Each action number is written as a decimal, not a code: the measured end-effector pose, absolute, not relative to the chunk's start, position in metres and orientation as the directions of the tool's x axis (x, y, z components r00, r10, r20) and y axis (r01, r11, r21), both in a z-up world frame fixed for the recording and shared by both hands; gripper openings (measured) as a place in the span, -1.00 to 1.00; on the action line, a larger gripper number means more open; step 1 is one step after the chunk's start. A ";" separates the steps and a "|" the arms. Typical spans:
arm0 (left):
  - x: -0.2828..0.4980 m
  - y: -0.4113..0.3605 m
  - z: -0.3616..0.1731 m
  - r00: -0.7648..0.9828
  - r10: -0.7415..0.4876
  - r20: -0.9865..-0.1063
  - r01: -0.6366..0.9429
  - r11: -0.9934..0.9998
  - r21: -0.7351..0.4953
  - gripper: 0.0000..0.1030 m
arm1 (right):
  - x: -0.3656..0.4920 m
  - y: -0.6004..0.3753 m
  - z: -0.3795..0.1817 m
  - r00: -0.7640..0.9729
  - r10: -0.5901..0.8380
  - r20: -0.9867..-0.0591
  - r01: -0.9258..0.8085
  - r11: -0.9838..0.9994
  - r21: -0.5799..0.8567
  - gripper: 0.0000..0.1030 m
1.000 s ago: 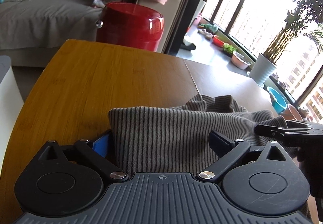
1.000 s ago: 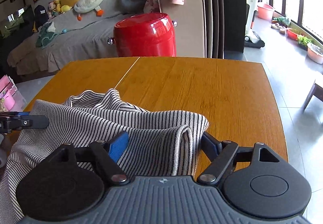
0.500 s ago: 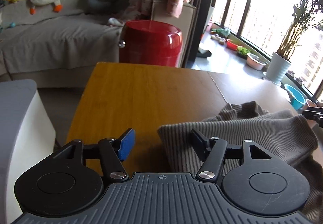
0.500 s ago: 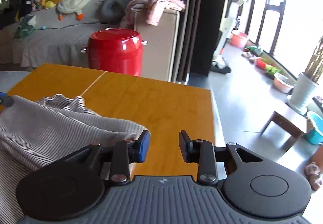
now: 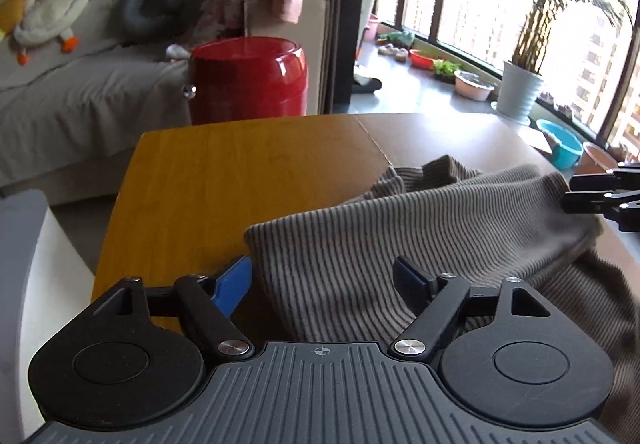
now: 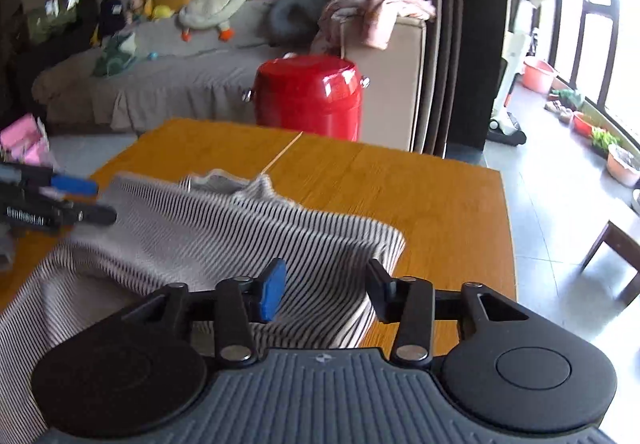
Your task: Fold clothes
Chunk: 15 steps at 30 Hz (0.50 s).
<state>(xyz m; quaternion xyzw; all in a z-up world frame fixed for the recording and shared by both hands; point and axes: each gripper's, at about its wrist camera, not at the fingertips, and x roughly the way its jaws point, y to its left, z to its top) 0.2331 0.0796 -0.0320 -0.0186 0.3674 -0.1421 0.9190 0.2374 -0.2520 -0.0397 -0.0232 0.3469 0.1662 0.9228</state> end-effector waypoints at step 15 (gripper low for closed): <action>0.279 0.064 -0.057 0.666 -0.370 -0.648 0.317 0.926 -0.203 0.68 | 0.307 -0.258 -0.065 0.654 0.406 -0.638 -0.271 0.914 0.303 -0.32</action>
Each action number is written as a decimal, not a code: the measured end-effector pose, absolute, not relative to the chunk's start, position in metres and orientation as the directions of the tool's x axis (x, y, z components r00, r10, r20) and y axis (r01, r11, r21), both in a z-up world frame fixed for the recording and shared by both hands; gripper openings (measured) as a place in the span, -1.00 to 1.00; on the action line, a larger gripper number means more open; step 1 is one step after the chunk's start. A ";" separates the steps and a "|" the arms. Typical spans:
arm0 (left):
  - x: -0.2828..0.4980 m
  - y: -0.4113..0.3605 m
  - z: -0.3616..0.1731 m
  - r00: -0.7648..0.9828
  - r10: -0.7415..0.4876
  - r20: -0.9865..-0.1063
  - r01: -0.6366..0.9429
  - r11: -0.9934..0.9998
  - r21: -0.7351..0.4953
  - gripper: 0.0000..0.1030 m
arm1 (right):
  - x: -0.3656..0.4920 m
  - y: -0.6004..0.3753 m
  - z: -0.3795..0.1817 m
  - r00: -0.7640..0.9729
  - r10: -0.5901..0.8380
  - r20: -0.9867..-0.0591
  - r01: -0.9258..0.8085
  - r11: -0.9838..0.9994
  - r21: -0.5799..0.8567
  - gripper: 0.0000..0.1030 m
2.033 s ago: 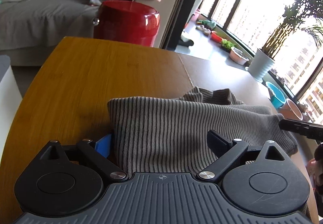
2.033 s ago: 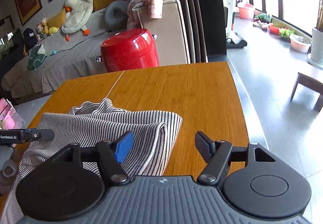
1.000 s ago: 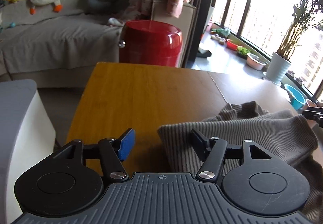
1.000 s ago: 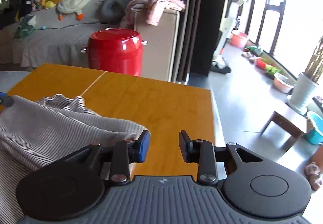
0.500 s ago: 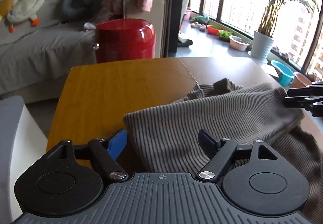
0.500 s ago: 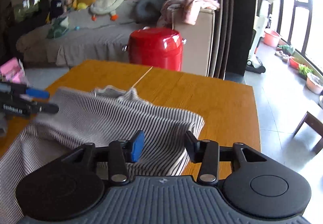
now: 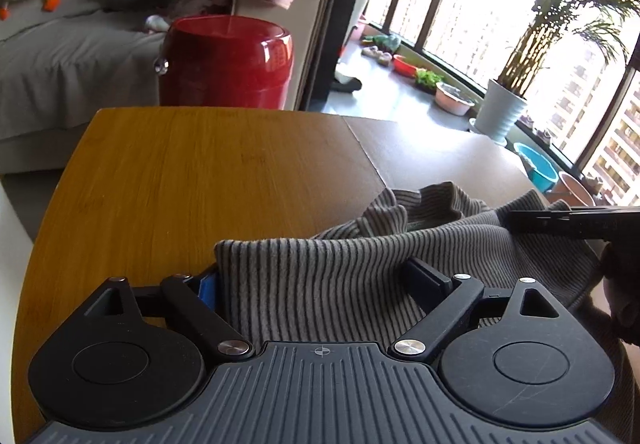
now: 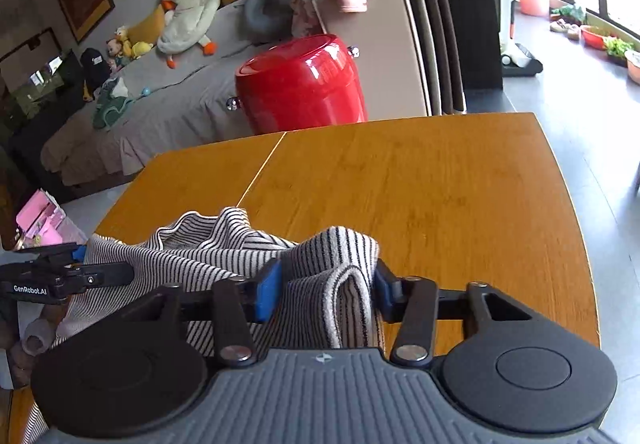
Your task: Fold clothes
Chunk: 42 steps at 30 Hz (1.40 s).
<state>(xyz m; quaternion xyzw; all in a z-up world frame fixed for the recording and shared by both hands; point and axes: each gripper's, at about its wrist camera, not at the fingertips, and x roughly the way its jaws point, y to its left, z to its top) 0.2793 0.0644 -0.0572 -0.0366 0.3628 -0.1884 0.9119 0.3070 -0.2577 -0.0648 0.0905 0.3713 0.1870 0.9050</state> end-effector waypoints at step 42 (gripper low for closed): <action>0.140 0.119 -0.012 0.667 -0.464 -0.583 0.169 0.857 -0.488 0.82 | 0.082 -0.322 -0.043 0.717 0.490 -0.496 -0.201 0.826 0.526 0.20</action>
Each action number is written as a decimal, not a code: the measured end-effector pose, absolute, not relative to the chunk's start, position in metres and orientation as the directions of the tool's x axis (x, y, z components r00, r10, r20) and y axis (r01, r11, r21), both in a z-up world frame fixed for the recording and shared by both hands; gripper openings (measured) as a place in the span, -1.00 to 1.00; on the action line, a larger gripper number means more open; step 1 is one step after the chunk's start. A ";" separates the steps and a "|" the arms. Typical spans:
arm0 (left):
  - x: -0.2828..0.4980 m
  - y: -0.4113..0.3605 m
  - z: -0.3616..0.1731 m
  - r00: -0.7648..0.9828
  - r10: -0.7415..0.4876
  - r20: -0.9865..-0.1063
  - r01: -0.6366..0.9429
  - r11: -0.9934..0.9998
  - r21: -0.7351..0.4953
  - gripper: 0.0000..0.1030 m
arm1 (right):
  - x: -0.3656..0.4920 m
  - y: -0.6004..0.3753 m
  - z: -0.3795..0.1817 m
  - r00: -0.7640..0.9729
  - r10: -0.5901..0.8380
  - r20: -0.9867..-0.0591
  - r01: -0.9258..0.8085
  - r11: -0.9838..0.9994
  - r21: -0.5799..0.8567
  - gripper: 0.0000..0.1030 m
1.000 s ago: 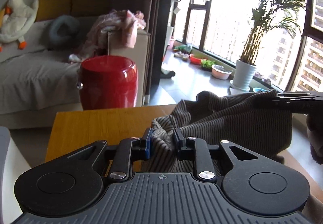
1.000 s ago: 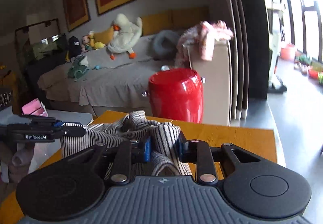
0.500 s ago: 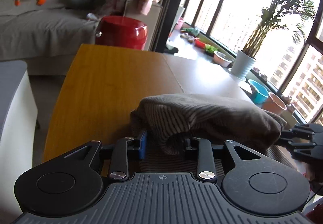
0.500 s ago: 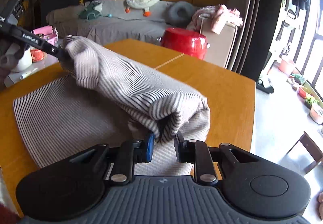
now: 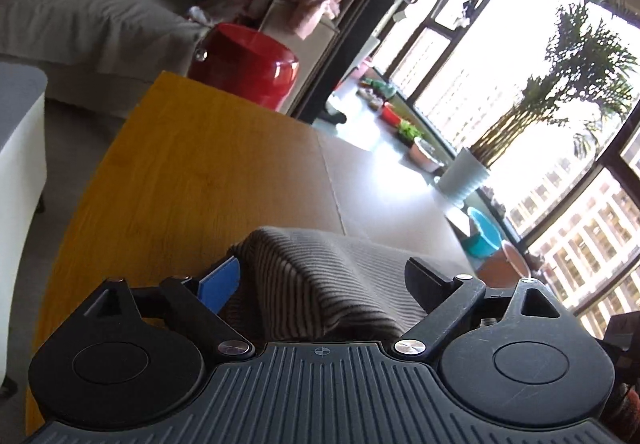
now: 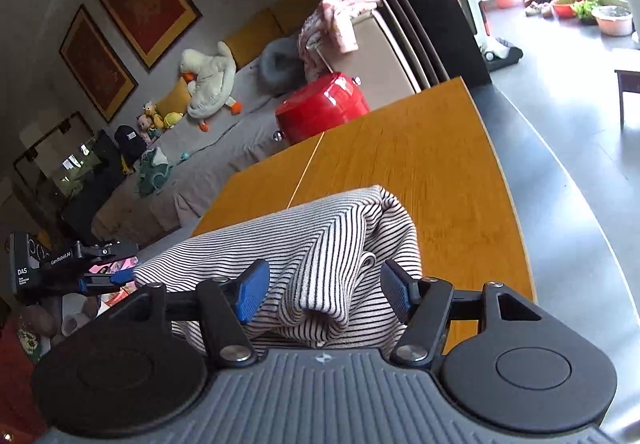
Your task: Fold clothes
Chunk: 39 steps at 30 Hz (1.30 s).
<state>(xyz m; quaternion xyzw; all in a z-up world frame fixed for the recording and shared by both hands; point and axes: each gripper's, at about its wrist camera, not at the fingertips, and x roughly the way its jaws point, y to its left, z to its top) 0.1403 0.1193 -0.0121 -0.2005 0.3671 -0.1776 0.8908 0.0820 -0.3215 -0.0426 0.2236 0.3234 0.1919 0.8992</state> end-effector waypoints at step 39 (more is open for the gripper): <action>0.109 0.090 -0.044 0.603 -0.504 -0.619 0.262 0.858 -0.443 -0.08 | 0.091 -0.300 -0.036 0.715 0.529 -0.457 -0.290 0.819 0.494 -0.59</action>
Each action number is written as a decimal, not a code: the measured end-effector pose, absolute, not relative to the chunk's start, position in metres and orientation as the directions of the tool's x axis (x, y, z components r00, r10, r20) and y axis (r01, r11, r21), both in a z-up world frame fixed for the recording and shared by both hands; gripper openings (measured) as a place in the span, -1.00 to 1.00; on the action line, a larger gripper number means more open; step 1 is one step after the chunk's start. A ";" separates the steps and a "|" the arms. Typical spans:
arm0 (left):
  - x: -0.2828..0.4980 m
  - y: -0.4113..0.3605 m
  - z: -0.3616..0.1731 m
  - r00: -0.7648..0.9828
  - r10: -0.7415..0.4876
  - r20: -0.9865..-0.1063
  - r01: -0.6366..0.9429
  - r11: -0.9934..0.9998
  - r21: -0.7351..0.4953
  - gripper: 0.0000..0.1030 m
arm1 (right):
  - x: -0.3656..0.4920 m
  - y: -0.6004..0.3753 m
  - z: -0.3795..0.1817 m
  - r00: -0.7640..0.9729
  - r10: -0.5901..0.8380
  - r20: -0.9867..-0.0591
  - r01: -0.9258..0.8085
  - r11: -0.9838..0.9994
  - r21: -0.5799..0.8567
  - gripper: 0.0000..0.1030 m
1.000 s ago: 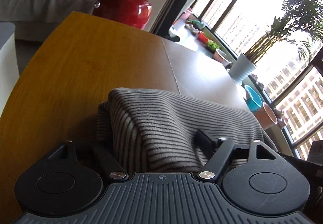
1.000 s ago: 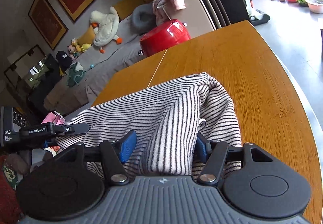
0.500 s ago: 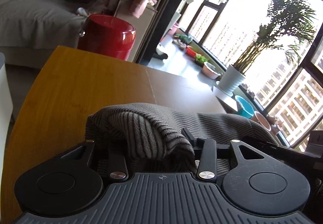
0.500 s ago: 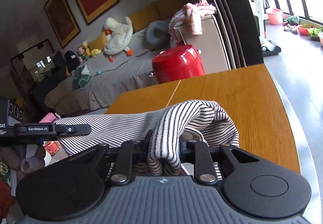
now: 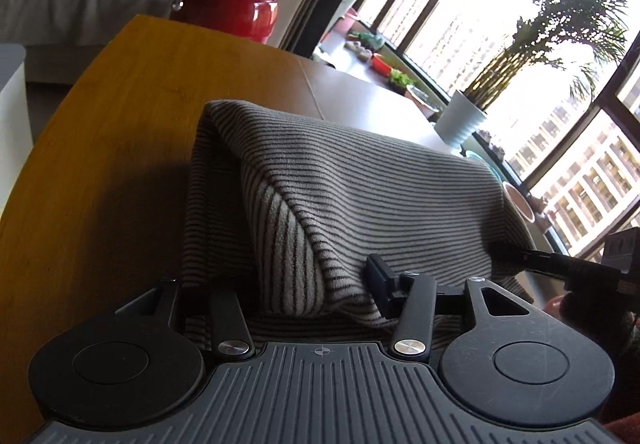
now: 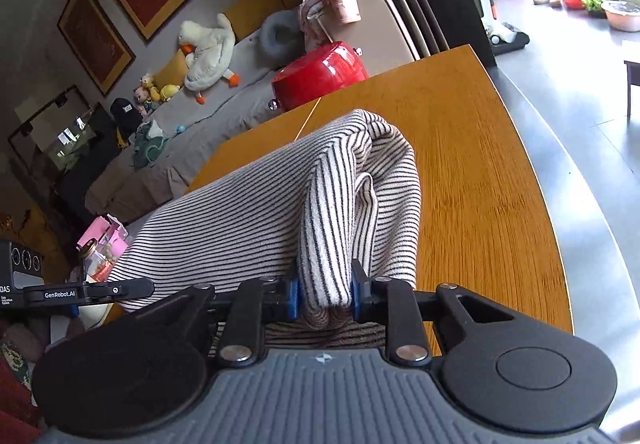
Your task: Fold clothes
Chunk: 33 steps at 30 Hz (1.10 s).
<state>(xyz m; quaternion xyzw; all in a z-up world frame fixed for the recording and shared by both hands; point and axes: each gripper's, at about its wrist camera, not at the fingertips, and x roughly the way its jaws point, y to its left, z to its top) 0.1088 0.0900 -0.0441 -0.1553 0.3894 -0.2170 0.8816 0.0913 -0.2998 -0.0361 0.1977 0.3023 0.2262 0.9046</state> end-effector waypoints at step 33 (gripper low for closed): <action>0.076 0.057 -0.019 0.577 -0.583 -0.571 0.375 0.811 -0.449 0.85 | 0.098 -0.279 -0.001 0.767 0.529 -0.364 -0.414 0.841 0.349 1.00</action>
